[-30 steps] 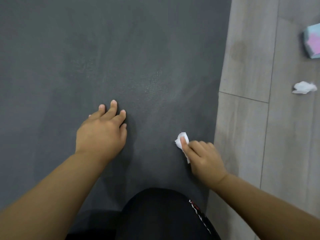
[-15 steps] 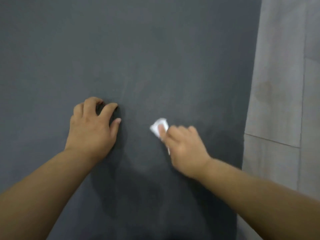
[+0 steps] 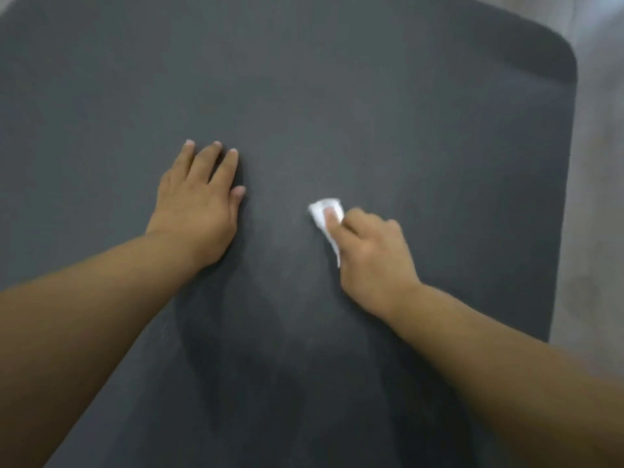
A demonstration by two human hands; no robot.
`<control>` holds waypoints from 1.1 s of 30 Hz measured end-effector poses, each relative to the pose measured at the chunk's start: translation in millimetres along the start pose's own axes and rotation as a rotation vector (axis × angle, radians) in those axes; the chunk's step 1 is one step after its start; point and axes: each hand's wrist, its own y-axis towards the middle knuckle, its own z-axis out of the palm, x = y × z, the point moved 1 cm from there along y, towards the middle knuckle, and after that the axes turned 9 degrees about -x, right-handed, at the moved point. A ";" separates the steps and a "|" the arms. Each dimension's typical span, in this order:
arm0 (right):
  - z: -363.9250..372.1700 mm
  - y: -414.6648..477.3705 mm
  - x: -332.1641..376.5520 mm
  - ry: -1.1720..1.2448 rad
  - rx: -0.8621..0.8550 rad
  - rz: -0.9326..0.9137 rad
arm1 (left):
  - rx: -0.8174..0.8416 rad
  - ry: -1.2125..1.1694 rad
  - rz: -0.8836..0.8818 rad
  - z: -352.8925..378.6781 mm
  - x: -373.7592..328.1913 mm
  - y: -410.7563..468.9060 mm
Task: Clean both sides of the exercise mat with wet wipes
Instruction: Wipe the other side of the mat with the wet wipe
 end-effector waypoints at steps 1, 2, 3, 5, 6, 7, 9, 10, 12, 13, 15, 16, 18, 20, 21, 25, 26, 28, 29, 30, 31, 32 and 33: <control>0.7 -13.9 19.9 0.050 0.046 -0.154 | 0.014 0.003 0.004 2.6 1.5 11.5; -2.6 -28.2 36.5 0.099 0.094 -0.293 | 0.015 0.010 0.014 3.7 2.6 20.6; -6.9 -36.3 45.2 0.151 0.126 -0.411 | 0.005 0.015 0.027 5.5 3.6 26.2; -6.6 -23.1 31.7 0.191 0.120 -0.527 | -0.046 0.002 0.044 9.1 6.9 30.3; -1.8 -4.9 15.7 0.146 0.088 -0.500 | -0.063 -0.014 0.041 10.7 8.1 30.4; 4.7 17.5 -3.7 0.081 0.034 -0.411 | -0.069 -0.030 0.044 12.2 9.1 30.2; 13.1 65.2 -48.5 -0.045 -0.038 -0.107 | -0.076 -0.045 0.063 14.8 10.7 29.5; 14.5 86.0 -68.0 -0.099 -0.013 0.048 | -0.080 -0.046 0.071 14.9 11.4 29.9; 20.1 109.4 -85.8 -0.142 0.054 0.244 | -0.081 -0.049 0.081 15.2 12.6 29.0; 22.8 113.4 -80.6 -0.131 0.047 0.244 | -0.080 -0.053 0.082 15.5 12.7 28.8; 24.4 102.0 -49.9 -0.041 0.028 0.066 | -0.086 -0.059 0.084 15.1 12.7 30.1; 22.6 84.7 -26.6 0.019 0.044 -0.089 | -0.090 -0.062 0.084 14.8 12.4 31.2; 14.2 36.1 19.1 0.146 0.173 -0.416 | -0.095 -0.061 0.082 13.6 12.1 32.8; 1.0 6.7 39.1 0.262 0.257 -0.617 | -0.089 -0.056 0.087 13.0 12.4 32.8; 2.2 10.1 32.2 0.294 0.255 -0.666 | -0.088 -0.054 0.090 13.1 12.8 32.8; 26.5 105.2 -34.9 0.013 0.063 -0.475 | -0.090 -0.052 0.109 13.0 12.8 32.4; 28.2 135.4 -57.5 -0.098 0.029 -0.327 | -0.089 -0.048 0.109 12.6 13.0 32.5; 28.9 182.8 -97.1 -0.227 0.132 0.011 | -0.083 -0.043 0.107 12.6 13.5 33.1; 30.3 194.5 -105.5 -0.216 0.173 0.149 | -0.081 -0.043 0.106 12.8 13.6 33.2; 32.2 198.4 -101.1 -0.195 0.171 0.214 | -0.080 -0.043 0.108 13.1 13.6 33.4; 35.3 193.5 -89.5 -0.184 0.151 0.174 | -0.079 -0.042 0.111 13.6 13.7 33.5; 38.5 179.5 -72.2 -0.147 0.107 0.069 | -0.076 -0.038 0.112 13.8 13.9 33.2; 38.6 156.8 -49.0 -0.079 0.098 -0.070 | -0.073 -0.034 0.112 13.8 14.3 32.8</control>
